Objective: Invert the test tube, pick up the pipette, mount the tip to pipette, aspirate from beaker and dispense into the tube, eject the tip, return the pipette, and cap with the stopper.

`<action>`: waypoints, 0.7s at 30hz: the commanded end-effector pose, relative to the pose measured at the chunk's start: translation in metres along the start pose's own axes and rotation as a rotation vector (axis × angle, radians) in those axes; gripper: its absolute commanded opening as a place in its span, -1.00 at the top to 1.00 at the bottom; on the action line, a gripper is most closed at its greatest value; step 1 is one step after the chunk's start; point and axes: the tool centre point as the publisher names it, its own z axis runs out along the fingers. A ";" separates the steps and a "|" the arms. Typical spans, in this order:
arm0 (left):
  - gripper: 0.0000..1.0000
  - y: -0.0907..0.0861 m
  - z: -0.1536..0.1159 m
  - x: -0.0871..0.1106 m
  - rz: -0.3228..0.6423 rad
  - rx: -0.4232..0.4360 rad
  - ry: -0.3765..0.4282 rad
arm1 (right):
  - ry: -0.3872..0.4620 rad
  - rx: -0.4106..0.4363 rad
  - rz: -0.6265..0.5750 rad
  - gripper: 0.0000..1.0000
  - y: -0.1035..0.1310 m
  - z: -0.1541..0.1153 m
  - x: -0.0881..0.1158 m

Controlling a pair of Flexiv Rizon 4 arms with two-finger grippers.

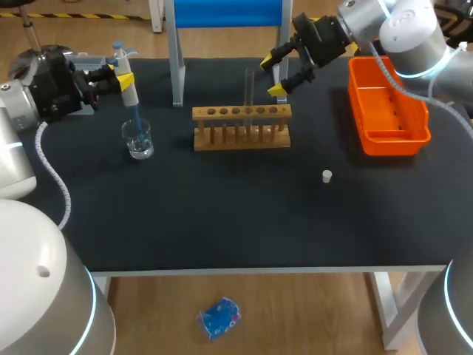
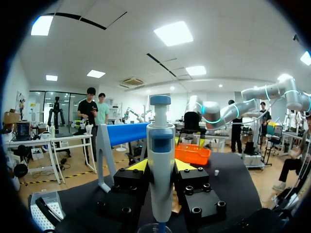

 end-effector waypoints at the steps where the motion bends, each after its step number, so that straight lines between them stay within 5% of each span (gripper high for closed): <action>1: 1.00 -0.002 -0.003 0.001 0.001 -0.009 -0.005 | 0.001 0.002 0.000 -1.00 0.000 0.000 0.000; 21: 1.00 -0.026 -0.006 0.001 0.025 -0.015 -0.023 | 0.001 0.002 0.000 -1.00 0.000 0.000 0.000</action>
